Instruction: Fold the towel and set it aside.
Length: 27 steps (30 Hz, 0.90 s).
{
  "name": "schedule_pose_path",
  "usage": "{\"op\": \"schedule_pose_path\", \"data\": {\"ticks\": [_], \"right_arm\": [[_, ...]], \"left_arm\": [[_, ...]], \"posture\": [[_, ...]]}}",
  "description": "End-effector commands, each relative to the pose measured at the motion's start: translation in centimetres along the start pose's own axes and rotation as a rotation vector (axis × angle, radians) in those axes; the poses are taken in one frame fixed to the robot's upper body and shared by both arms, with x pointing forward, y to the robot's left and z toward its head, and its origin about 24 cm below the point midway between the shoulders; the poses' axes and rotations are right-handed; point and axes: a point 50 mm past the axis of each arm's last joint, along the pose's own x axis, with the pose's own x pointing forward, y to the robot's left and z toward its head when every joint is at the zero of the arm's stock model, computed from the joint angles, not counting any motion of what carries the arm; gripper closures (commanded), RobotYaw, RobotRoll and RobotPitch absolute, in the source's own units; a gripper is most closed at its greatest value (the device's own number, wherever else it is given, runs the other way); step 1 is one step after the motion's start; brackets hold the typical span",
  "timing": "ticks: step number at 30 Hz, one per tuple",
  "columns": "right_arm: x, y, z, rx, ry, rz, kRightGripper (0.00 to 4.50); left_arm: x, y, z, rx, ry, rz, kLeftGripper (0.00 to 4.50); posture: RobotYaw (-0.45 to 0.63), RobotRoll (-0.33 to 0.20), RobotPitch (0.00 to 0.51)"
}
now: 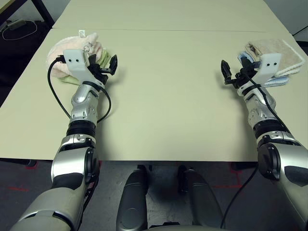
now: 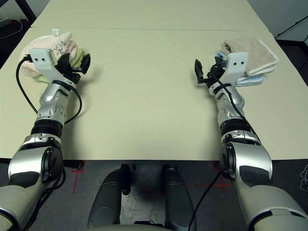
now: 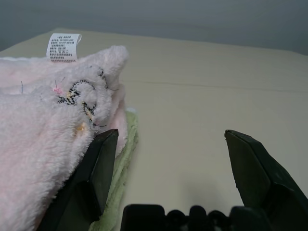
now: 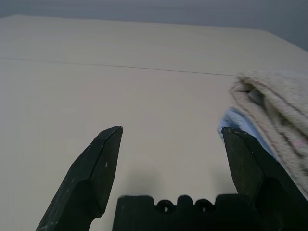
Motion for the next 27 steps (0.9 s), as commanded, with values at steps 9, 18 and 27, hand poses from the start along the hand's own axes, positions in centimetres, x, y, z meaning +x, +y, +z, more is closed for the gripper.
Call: {"op": "schedule_pose_path", "data": {"ticks": [9,18,27], "right_arm": [[-0.5,-0.8,-0.7,0.021,0.046,-0.009,0.0],[-0.3,-0.5,-0.5,0.022,0.035,0.003,0.0],[-0.4,-0.5,-0.3,0.023,0.023,0.045,0.0]], "left_arm": [[-0.8,1.4,-1.4,0.078,0.12,0.09,0.02],[-1.0,1.6,-1.4,0.152,0.12,0.085,0.02],[-0.8,1.6,-0.8,0.076,0.084,0.059,0.02]], "posture": [[0.01,0.0,0.196],[0.0,0.0,0.189],[0.0,0.0,0.187]]}}
